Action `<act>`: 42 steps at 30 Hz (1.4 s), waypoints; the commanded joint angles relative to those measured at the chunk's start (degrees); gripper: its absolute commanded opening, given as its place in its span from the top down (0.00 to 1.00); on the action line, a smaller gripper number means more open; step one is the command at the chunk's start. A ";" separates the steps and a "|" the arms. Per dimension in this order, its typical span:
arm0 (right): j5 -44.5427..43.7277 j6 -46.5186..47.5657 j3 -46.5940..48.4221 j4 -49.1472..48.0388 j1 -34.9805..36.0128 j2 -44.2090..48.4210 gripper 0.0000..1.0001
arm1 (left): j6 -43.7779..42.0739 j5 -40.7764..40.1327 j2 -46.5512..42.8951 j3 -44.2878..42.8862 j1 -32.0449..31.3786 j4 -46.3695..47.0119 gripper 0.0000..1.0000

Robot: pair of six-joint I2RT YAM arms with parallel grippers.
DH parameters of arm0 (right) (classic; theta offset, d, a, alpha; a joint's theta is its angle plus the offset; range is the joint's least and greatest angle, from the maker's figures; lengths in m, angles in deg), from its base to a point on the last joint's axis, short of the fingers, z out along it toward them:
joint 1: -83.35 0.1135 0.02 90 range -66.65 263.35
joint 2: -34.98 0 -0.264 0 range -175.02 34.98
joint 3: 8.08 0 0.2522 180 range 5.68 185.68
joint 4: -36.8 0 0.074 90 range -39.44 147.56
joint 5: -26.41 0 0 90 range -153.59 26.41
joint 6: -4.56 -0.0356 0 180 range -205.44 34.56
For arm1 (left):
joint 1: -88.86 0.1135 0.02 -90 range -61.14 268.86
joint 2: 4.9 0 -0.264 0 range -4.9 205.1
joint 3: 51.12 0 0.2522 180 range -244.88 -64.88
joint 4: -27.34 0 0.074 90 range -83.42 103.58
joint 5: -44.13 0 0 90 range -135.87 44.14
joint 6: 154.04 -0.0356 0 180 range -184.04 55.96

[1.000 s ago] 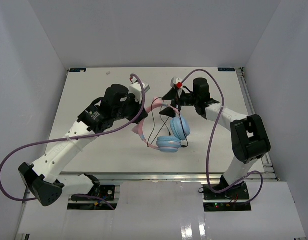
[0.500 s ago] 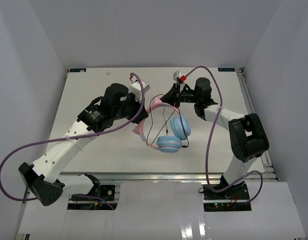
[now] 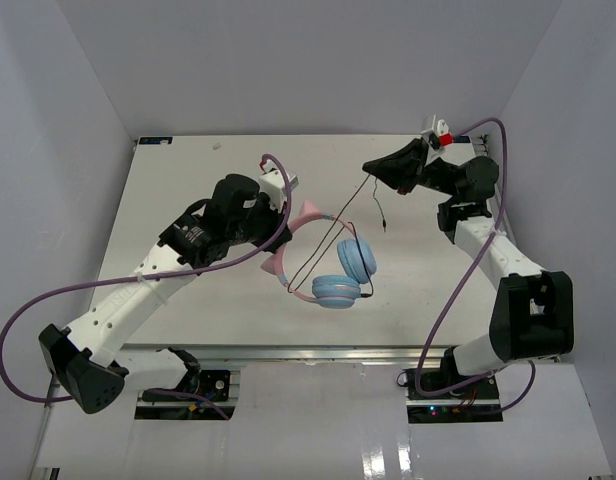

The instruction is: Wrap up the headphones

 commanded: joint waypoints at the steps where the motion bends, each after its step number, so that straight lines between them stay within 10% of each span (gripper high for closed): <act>1: -2.16 4.87 -3.52 5.11 -1.02 -0.28 0.92 | 1.07 1.63 -3.61 -3.19 -0.07 1.23 1.00; 11: 3.95 3.09 -2.86 8.66 4.13 -9.28 0.92 | 9.51 7.44 0.03 -15.14 -0.07 4.75 1.00; 20: 7.06 -35.24 -9.14 -33.77 10.65 -13.60 0.86 | 15.38 -3.39 4.88 -22.95 -0.07 15.66 1.00; 30: 4.59 -43.34 -6.77 -42.39 16.53 -15.08 0.84 | 19.47 -5.52 12.65 -31.65 -0.33 18.00 1.00; 36: 3.91 -38.22 -14.12 -40.50 17.55 -10.35 0.90 | 19.38 -21.32 11.50 -30.86 -0.42 17.94 1.00; 42: -2.12 -12.91 -20.56 -3.77 16.78 4.11 0.92 | 18.95 -35.81 9.40 -23.72 -0.42 20.70 1.00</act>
